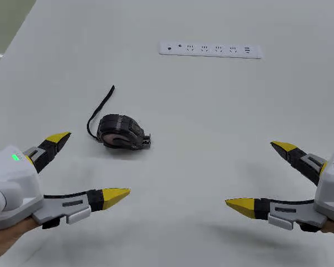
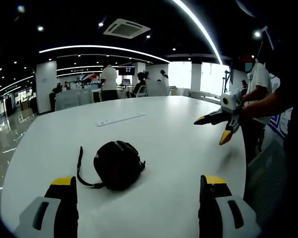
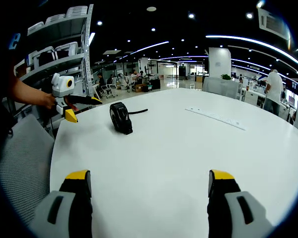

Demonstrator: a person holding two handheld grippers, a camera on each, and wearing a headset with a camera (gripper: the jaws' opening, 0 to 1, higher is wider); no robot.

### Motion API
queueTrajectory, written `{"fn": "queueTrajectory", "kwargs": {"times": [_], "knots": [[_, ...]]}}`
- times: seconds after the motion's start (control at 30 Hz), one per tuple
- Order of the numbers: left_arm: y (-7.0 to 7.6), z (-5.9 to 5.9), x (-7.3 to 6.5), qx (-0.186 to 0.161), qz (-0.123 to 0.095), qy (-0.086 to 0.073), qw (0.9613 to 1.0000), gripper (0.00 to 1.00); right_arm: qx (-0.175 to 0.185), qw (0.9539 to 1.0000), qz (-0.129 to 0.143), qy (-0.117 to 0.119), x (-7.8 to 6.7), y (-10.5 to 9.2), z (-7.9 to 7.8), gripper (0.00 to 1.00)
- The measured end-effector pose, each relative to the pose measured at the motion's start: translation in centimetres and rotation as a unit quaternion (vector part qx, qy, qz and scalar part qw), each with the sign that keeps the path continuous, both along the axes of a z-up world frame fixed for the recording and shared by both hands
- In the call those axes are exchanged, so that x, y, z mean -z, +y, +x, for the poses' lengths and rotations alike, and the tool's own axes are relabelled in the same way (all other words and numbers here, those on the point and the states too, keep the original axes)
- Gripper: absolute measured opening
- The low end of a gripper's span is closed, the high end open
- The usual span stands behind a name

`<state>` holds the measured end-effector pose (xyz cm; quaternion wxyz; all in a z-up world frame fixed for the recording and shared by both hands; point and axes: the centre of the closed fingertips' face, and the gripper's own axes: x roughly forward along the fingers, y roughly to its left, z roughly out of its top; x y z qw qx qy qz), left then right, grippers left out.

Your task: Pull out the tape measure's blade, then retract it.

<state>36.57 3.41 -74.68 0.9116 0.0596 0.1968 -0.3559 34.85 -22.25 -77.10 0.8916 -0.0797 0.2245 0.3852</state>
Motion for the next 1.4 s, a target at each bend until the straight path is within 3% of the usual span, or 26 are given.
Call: {"fn": "queueTrajectory", "kwargs": {"times": [1.4], "knots": [[-0.05, 0.34, 0.03, 0.001, 0.007, -0.003, 1.0, 1.0, 0.001, 1.0, 0.006, 0.005, -0.2, 0.1, -0.28, 1.0]]}}
